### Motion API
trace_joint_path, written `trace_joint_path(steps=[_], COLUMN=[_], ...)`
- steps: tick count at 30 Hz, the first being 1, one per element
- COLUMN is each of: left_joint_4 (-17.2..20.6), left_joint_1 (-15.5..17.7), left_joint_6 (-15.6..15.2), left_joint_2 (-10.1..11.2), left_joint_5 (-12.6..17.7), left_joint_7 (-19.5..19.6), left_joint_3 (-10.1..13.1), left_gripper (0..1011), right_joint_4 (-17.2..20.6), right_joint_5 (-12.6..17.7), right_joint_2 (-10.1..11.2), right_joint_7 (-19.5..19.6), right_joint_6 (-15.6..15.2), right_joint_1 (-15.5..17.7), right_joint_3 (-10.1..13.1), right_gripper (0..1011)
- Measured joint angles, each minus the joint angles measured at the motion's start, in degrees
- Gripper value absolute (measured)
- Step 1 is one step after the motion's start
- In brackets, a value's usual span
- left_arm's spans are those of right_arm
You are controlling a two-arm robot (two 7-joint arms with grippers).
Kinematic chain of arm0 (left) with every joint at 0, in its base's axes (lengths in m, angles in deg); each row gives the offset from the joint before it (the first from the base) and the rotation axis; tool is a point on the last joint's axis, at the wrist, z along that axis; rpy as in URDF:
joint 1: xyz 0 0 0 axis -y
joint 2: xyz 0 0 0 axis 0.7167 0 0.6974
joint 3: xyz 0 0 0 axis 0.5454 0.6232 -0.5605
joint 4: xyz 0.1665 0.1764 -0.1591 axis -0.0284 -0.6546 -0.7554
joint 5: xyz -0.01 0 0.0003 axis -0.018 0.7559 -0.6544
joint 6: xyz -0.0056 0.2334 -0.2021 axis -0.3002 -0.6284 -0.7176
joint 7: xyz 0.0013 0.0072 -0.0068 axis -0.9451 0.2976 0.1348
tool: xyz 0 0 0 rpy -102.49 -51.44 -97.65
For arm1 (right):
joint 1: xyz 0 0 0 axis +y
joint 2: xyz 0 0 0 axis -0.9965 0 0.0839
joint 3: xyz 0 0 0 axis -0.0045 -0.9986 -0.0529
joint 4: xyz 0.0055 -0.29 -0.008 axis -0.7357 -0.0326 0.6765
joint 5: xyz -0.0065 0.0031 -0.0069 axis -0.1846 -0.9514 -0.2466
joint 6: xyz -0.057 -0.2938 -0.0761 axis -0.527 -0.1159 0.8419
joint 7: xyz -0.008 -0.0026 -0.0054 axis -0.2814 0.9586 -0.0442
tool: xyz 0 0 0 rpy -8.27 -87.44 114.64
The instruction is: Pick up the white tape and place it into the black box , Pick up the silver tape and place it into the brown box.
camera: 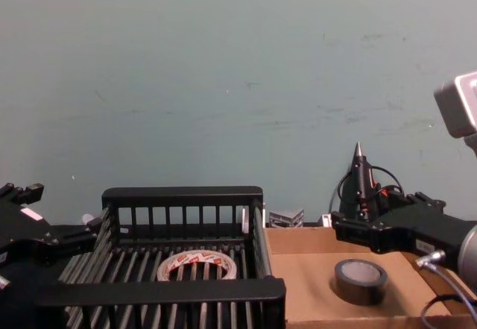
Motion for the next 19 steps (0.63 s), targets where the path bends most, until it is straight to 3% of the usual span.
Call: trace_joint_path(steps=[19], left_joint_4=[0.0], left_joint_1=[0.0], left_joint_6=[0.0], left_joint_2=[0.0], left_joint_5=[0.0], left_joint_7=[0.0], left_joint_3=[0.0], left_gripper=[1001], right_joint_4=[0.0], right_joint_5=[0.0], right_joint_2=[0.0], right_joint_7=[0.0], right_joint_6=[0.0], right_joint_1=[0.0], right_joint_3=[0.0], right_gripper=[1002])
